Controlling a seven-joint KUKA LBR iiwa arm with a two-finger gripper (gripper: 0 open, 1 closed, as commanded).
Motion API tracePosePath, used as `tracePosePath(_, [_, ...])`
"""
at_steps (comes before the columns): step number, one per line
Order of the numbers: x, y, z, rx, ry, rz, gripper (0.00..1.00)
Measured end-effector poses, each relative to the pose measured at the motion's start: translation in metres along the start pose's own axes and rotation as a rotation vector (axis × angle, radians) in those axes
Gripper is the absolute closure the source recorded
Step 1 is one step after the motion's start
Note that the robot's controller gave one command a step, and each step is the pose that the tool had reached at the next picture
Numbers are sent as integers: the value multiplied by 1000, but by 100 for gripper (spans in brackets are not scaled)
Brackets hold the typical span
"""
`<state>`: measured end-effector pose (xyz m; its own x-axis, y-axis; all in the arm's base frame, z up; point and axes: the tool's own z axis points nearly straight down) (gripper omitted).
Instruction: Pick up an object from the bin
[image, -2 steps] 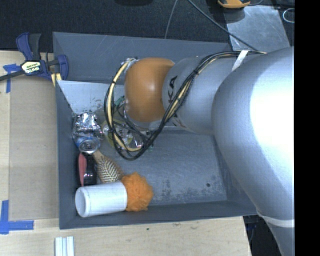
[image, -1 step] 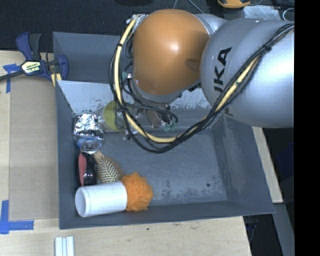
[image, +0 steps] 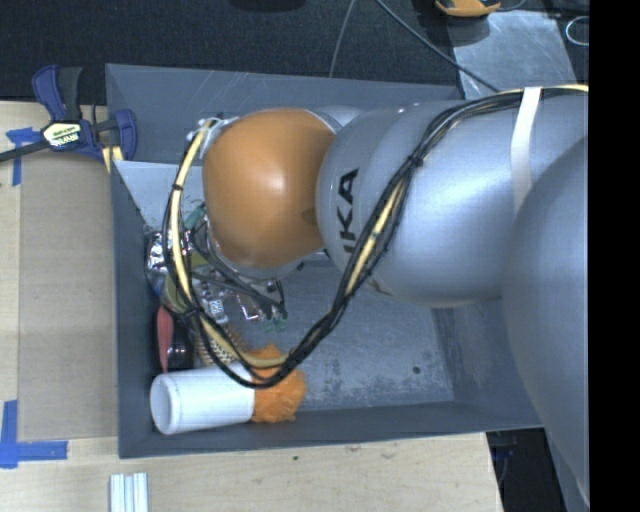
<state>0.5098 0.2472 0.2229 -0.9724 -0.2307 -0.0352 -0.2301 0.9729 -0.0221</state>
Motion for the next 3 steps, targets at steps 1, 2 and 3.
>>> tracePosePath(1, [-11, -9, -21, -1, -6, -141, 100])
tracePosePath(2, [7, -13, 83, 0, -1, -46, 100])
tracePosePath(3, [7, -31, 27, 0, -7, -187, 100])
